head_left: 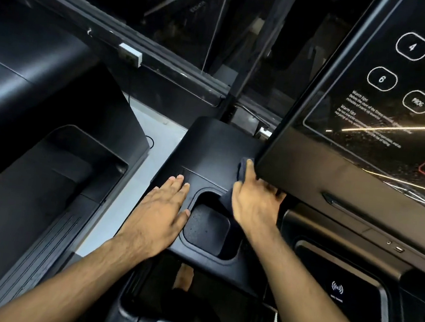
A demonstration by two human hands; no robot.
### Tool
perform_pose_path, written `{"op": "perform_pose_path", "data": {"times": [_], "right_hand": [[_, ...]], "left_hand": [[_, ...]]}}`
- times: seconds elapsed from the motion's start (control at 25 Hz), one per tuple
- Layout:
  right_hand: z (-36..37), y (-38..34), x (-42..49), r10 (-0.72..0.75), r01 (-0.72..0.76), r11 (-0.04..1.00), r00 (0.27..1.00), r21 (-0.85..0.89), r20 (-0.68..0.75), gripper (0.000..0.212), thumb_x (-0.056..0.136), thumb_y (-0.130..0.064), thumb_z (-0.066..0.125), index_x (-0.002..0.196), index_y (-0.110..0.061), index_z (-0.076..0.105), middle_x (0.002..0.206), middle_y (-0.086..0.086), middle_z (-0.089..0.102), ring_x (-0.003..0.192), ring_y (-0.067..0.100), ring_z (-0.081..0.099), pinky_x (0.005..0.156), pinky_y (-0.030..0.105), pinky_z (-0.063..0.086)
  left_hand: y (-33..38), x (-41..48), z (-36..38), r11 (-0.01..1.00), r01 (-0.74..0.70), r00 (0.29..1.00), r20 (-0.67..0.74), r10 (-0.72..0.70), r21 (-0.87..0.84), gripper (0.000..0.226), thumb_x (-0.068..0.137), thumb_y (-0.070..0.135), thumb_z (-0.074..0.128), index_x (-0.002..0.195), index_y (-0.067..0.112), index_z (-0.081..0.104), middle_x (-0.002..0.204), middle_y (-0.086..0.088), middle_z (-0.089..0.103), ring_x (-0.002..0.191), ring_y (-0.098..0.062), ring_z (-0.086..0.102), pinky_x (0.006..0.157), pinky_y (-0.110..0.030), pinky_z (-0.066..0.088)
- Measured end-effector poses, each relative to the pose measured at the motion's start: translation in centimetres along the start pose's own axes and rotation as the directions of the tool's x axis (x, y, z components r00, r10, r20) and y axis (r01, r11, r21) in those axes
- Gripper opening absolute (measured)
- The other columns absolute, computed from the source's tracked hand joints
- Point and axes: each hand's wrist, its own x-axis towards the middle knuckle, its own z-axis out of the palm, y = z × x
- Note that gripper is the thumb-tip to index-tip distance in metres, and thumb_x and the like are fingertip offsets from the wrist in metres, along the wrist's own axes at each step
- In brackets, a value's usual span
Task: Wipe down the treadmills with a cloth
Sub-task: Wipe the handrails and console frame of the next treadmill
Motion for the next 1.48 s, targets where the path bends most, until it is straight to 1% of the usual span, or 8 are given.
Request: {"op": "perform_pose_path", "data": {"times": [0.12, 0.48, 0.64, 0.8, 0.92, 1.08, 1.36, 1.48], "right_hand": [[1.0, 0.8, -4.1, -0.125, 0.124, 0.992, 0.992, 0.013, 0.037, 0.068, 0.095, -0.040, 0.045, 0.158, -0.027, 0.021, 0.161, 0.023, 0.024, 0.148, 0.041, 0.023, 0.115, 0.064, 0.024], [1.2, 1.6, -9.0, -0.129, 0.127, 0.982, 0.992, 0.141, 0.006, 0.074, 0.094, -0.041, 0.051, 0.159, -0.024, 0.020, 0.164, 0.027, 0.010, 0.151, 0.043, 0.012, 0.115, 0.065, 0.021], [0.4, 3.8, -8.6, 0.105, -0.128, 0.966, 0.988, 0.227, 0.112, 0.074, 0.097, -0.037, 0.047, 0.160, -0.023, 0.012, 0.165, 0.026, 0.001, 0.153, 0.042, 0.002, 0.117, 0.066, 0.016], [1.1, 3.9, -13.2, -0.127, 0.103, 0.962, 0.988, 0.254, 0.083, 0.074, 0.099, -0.036, 0.044, 0.160, -0.023, 0.004, 0.165, 0.025, -0.007, 0.153, 0.042, -0.005, 0.118, 0.065, 0.014], [0.2, 4.5, -11.3, 0.072, -0.107, 0.946, 0.990, 0.306, 0.122, 0.072, 0.098, -0.036, 0.047, 0.160, -0.023, 0.013, 0.165, 0.024, -0.001, 0.153, 0.040, -0.001, 0.118, 0.065, 0.017], [1.3, 4.5, -15.1, -0.376, 0.346, 0.888, 0.926, 0.303, 0.046, 0.070, 0.096, -0.031, 0.046, 0.159, -0.029, 0.013, 0.168, 0.011, -0.002, 0.154, 0.031, -0.005, 0.120, 0.058, 0.012], [1.2, 0.6, -14.7, -0.735, 0.739, 0.661, 0.673, 0.130, -0.085, 0.078, 0.082, -0.030, 0.062, 0.154, -0.032, 0.033, 0.166, 0.001, 0.024, 0.150, 0.030, 0.026, 0.109, 0.057, 0.035], [1.7, 3.0, -13.2, -0.705, 0.704, 0.693, 0.707, 0.154, -0.059, 0.076, 0.085, -0.034, 0.054, 0.156, -0.035, 0.029, 0.166, -0.001, 0.024, 0.150, 0.028, 0.027, 0.109, 0.054, 0.041]], "left_hand": [[-0.2, -1.0, 0.0, 1.000, 0.022, 1.000, -0.001, -0.022, -0.012, 0.062, 0.102, 0.042, 0.032, 0.155, 0.021, 0.011, 0.163, 0.003, -0.001, 0.149, -0.008, -0.005, 0.122, -0.030, 0.004], [1.1, -4.3, 0.1, 0.996, 0.077, 0.996, -0.044, -0.079, -0.039, 0.061, 0.102, 0.037, 0.038, 0.155, 0.016, 0.015, 0.163, 0.001, 0.004, 0.149, -0.009, 0.000, 0.119, -0.025, 0.001], [2.0, -6.7, 0.7, 0.994, 0.108, 0.993, -0.043, -0.108, -0.015, 0.061, 0.102, 0.036, 0.039, 0.155, 0.015, 0.017, 0.163, 0.000, 0.007, 0.149, -0.010, 0.002, 0.120, -0.027, 0.004], [2.6, -8.6, 0.6, 0.991, 0.126, 0.990, -0.059, -0.127, -0.034, 0.058, 0.103, 0.034, 0.038, 0.154, 0.014, 0.018, 0.162, 0.000, 0.008, 0.149, -0.009, 0.003, 0.120, -0.026, 0.004], [3.2, -9.8, 0.6, 0.985, 0.154, 0.985, -0.068, -0.159, -0.082, 0.056, 0.103, 0.029, 0.039, 0.154, 0.012, 0.021, 0.162, 0.000, 0.011, 0.149, -0.008, 0.004, 0.115, -0.017, 0.001], [3.1, -11.6, 0.6, 0.979, 0.176, 0.981, -0.063, -0.183, -0.106, 0.055, 0.103, 0.027, 0.039, 0.153, 0.012, 0.022, 0.162, 0.000, 0.012, 0.148, -0.007, 0.005, 0.111, -0.012, -0.001], [2.3, -12.2, 0.6, 0.968, 0.175, 0.978, -0.079, -0.191, -0.178, 0.054, 0.104, 0.024, 0.039, 0.154, 0.011, 0.021, 0.162, 0.001, 0.011, 0.145, 0.000, 0.003, 0.113, -0.011, -0.001], [2.0, -12.7, 0.8, 0.974, 0.166, 0.980, -0.088, -0.181, -0.153, 0.055, 0.104, 0.025, 0.039, 0.154, 0.013, 0.019, 0.162, 0.005, 0.009, 0.140, 0.006, -0.002, 0.108, -0.005, -0.007]]}}
